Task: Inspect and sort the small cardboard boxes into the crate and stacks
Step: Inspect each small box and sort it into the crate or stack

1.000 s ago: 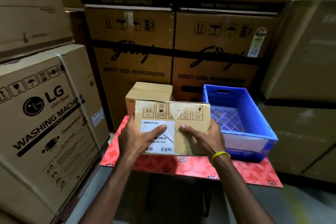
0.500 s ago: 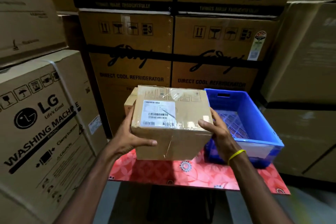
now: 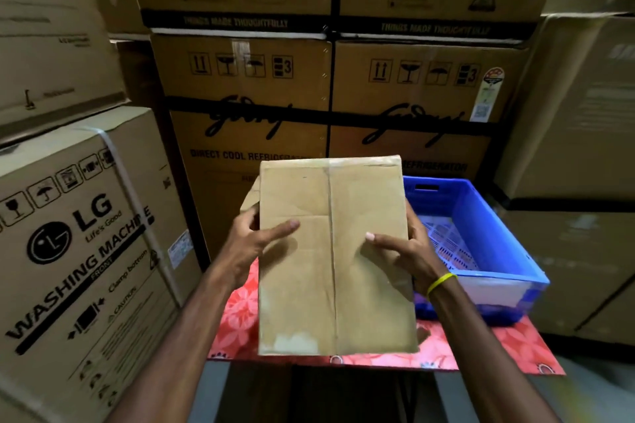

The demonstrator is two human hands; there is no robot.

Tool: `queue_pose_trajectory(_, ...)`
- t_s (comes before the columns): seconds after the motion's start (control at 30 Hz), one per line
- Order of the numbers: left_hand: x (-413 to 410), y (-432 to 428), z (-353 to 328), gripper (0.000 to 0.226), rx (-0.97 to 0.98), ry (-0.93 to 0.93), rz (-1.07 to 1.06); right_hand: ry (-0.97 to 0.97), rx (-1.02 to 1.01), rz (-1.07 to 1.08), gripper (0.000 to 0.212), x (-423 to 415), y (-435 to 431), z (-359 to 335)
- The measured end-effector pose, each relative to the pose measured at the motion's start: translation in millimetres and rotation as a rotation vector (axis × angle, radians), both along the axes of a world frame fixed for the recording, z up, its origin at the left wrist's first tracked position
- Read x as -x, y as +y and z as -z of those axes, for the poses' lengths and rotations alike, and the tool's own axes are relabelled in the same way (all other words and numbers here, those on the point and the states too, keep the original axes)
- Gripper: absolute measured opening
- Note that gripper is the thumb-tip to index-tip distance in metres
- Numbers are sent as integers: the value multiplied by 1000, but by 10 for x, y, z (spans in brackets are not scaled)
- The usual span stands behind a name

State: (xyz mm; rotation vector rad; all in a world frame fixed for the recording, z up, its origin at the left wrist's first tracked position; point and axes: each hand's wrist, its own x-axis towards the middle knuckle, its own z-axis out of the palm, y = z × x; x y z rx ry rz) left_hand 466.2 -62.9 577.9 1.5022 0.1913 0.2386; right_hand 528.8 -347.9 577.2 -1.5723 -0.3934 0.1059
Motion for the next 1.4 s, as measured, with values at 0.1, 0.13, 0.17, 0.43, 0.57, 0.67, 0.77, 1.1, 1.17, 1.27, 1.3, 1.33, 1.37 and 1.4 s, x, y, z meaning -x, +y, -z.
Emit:
queue_pose_trajectory(0.1, -5, -33, 83, 115, -140, 40, 93, 81, 7, 26, 120, 7, 1, 52)
queue_pose_trajectory(0.13, -4, -55, 111, 119, -179, 47, 96, 102, 27, 35, 123, 8, -7, 72)
queue_pose_trajectory(0.17, 2, -85, 127, 120, -210, 46, 92, 119, 55, 40, 126, 8, -15, 91)
queue_pose_trajectory(0.43, -4, -225, 207, 138, -314, 77, 56, 167, 84, 183, 129, 9, 8, 338)
queue_pose_trajectory(0.57, -16, -238, 224, 139, -347, 103, 68, 176, 110, 193, 127, 15, -20, 401)
queue_pose_trajectory(0.67, -46, -260, 281, 119, -358, 140, 68, 279, 140, 176, 114, -22, -74, 364)
queue_pose_trajectory(0.77, -15, -266, 288, 106, -253, 242, 144, 464, 100, 202, 96, -53, -38, 412)
queue_pose_trajectory(1.1, 161, 79, 648, 41, 111, 455, 108, 750, -168, 120, 43, 29, -220, 687)
queue_pose_trajectory(1.17, 149, 118, 698, 27, 266, 434, 11, 823, -229, 88, 59, 85, -227, 713)
queue_pose_trajectory(1.27, 99, 193, 728, 31, 383, 401, -26, 821, -306, 40, 73, 93, -244, 794)
queue_pose_trajectory(1.3, 96, 183, 694, 24, 388, 386, -39, 786, -338, 57, 68, 81, -224, 803)
queue_pose_trajectory(1.33, 76, 183, 692, 23, 408, 353, -51, 725, -365, 40, 61, 79, -204, 804)
queue_pose_trajectory(1.37, 60, 161, 661, 26, 434, 317, -53, 674, -411, 37, 58, 71, -179, 805)
queue_pose_trajectory(1.4, 25, 137, 656, 32, 449, 277, -26, 636, -438, 23, 62, 82, -158, 767)
